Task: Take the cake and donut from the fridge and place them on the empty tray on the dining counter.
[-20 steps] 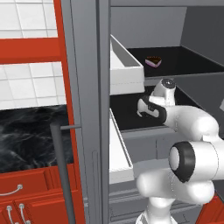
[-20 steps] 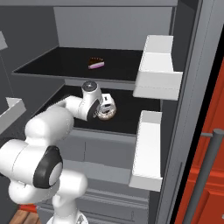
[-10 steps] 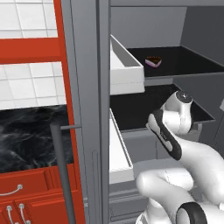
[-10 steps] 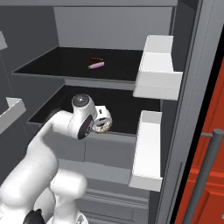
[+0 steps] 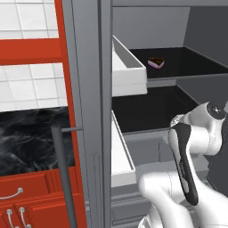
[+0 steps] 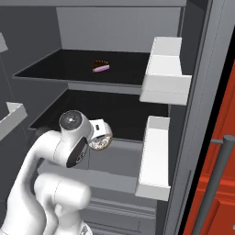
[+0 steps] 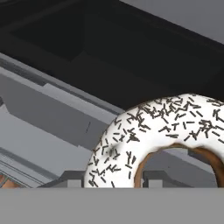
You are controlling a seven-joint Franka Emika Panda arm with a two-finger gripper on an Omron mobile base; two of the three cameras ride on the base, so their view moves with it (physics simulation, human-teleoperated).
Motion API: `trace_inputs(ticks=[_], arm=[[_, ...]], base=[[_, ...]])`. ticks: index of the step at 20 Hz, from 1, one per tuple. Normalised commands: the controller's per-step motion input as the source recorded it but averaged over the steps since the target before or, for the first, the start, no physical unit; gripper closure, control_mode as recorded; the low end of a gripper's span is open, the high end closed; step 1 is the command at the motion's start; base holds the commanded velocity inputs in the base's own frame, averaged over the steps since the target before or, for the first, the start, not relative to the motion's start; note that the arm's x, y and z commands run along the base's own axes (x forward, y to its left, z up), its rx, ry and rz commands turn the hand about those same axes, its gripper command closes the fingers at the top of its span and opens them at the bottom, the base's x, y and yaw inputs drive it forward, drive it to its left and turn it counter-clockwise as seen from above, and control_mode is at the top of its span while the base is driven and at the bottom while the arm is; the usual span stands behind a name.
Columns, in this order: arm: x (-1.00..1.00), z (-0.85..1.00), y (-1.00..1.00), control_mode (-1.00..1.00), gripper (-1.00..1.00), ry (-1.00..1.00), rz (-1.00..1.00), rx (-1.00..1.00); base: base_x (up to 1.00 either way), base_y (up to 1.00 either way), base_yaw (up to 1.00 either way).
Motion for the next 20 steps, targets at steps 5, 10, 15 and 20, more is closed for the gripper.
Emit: trace_inputs(ticks=[5, 10, 15, 20], arm=[[-1.0, 0.53, 0.0, -1.0, 1.0, -0.15, 0.04, 0.0], [-1.0, 0.55, 0.13, -1.0, 1.0, -0.11, 0.12, 0.0], [-0.97, 0.2, 0.36, -1.0, 1.0, -0.07, 0.1, 0.0], [-0.51, -0.01, 0.59, -1.0, 1.0, 0.0, 0.05, -0.06]], base=[[0.0, 0.0, 0.0], [0.0, 0.0, 0.0], [0.0, 0.0, 0.0], [0.0, 0.0, 0.0]])
